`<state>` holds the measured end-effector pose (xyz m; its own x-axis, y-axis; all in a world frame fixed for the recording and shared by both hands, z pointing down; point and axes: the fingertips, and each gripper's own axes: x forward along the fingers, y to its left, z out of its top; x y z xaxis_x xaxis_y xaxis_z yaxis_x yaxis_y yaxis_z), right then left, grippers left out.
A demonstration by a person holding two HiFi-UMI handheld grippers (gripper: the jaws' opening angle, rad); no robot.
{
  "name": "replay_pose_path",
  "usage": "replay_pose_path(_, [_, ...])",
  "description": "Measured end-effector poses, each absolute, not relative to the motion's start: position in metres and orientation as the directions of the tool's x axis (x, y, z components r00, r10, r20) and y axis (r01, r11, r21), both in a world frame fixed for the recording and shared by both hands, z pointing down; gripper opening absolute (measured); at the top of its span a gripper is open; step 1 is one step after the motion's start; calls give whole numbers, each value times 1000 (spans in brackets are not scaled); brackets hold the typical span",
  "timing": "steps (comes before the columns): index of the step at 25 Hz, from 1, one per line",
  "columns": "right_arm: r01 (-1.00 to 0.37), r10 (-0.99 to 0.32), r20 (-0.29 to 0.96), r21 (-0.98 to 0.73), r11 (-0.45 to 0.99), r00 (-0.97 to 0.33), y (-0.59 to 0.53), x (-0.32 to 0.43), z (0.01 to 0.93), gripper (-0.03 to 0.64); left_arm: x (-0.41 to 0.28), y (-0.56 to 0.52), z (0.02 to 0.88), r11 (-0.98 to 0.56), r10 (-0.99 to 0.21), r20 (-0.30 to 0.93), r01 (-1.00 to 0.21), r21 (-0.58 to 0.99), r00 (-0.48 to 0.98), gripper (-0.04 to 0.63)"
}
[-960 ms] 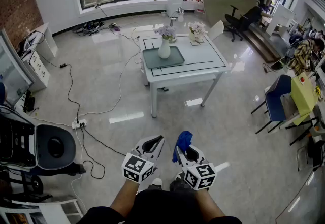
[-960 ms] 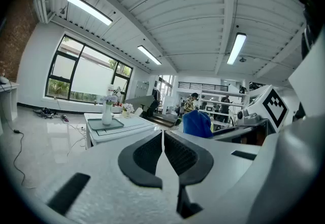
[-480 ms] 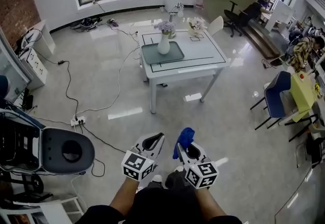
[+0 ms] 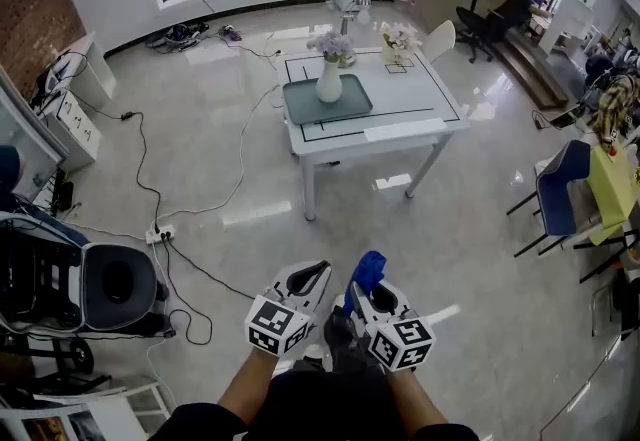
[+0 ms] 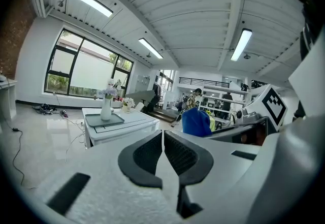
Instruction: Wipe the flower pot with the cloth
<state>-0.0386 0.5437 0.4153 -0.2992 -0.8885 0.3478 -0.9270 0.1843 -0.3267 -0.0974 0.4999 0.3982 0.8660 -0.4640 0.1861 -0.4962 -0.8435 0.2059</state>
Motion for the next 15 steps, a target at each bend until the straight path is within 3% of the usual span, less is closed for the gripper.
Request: replay_pose_path(15, [-877,-852,309,-378,297,-422,388,39,403,107,-19,358,387,-791,-540,239,-584,181,807,18])
